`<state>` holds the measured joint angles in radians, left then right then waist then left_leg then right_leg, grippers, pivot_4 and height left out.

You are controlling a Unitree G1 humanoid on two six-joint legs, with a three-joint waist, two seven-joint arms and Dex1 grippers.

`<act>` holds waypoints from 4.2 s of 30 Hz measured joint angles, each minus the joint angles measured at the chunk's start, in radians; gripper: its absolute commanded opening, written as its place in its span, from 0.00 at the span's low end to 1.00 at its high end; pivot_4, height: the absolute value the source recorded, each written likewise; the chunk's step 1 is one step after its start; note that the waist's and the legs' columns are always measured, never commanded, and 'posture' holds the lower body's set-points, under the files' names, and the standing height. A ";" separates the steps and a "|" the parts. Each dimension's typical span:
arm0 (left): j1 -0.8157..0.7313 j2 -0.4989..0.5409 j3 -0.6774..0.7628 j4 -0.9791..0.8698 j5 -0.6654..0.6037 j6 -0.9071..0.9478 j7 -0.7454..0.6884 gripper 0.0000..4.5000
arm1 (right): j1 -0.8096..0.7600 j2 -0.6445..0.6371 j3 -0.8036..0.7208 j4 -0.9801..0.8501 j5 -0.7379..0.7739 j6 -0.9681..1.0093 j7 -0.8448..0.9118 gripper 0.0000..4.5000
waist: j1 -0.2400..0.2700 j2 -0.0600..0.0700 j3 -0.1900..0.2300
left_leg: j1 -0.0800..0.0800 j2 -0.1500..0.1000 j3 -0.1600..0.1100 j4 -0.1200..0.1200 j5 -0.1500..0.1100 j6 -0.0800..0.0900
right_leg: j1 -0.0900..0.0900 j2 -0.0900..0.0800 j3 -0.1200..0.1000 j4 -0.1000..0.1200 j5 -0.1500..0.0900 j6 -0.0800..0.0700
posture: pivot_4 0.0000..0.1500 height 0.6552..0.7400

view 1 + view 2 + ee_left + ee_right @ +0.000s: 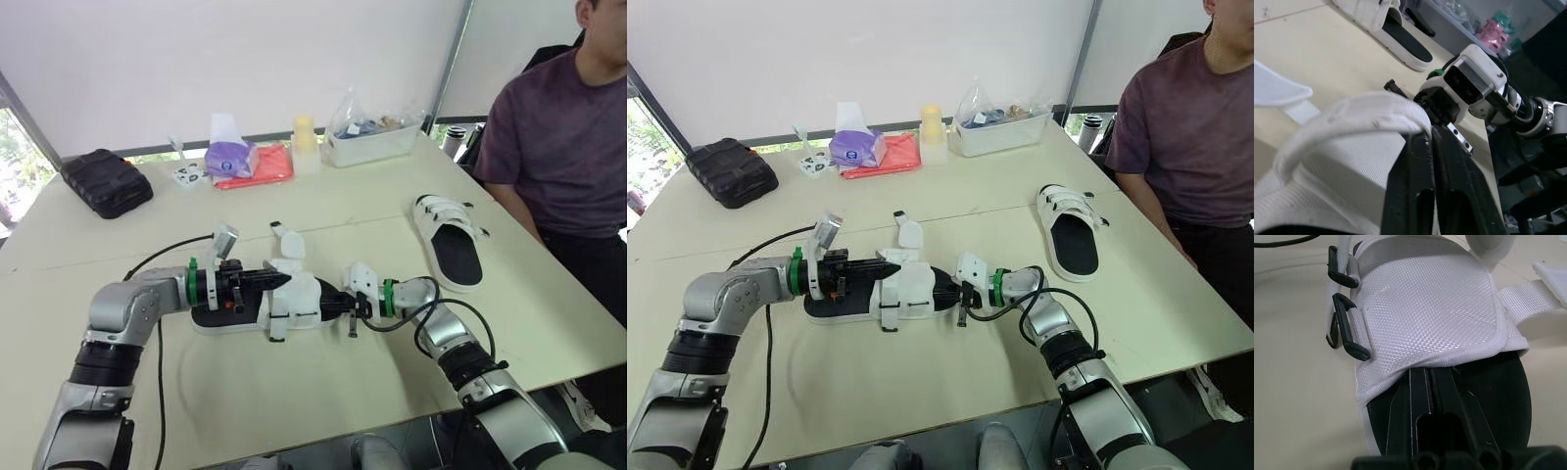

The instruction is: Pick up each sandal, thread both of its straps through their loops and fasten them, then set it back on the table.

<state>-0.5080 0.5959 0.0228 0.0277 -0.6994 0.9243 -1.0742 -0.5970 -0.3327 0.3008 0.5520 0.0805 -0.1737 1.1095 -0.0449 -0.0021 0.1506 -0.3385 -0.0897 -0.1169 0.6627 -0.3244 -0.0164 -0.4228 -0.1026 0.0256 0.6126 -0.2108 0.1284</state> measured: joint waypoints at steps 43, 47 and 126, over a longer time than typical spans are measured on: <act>0.069 0.045 -0.042 -0.069 0.039 -0.070 -0.022 0.30 | -0.010 0.003 0.004 0.009 -0.015 -0.009 0.000 0.00 | 0.000 0.000 0.000 | 0.000 0.001 0.000 0.000 0.000 0.000 | 0.000 0.001 0.000 0.000 0.000 -0.001 | 1.00 1.00; 0.070 0.051 0.022 -0.085 -0.003 -0.030 0.013 0.70 | -0.010 0.003 0.004 0.009 -0.015 -0.009 0.000 0.00 | 0.000 0.000 0.000 | 0.000 0.001 0.000 -0.001 0.000 0.000 | 0.000 0.001 0.000 0.000 0.000 -0.001 | 1.00 1.00; 0.339 0.143 0.103 -0.376 -0.391 0.119 0.080 0.01 | 0.023 0.017 0.008 -0.005 -0.019 -0.029 -0.016 0.00 | 0.002 -0.005 -0.002 | 0.006 0.008 -0.001 -0.014 0.000 -0.003 | 0.000 0.006 -0.002 -0.001 -0.006 -0.011 | 1.00 1.00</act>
<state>-0.1688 0.7384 0.1257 -0.3486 -1.0904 1.0430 -0.9945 -0.5739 -0.3162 0.3090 0.5471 0.0617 -0.2024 1.0935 -0.0427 -0.0068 0.1483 -0.3320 -0.0821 -0.1178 0.6483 -0.3248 -0.0195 -0.4228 -0.0971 0.0231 0.6112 -0.2166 0.1171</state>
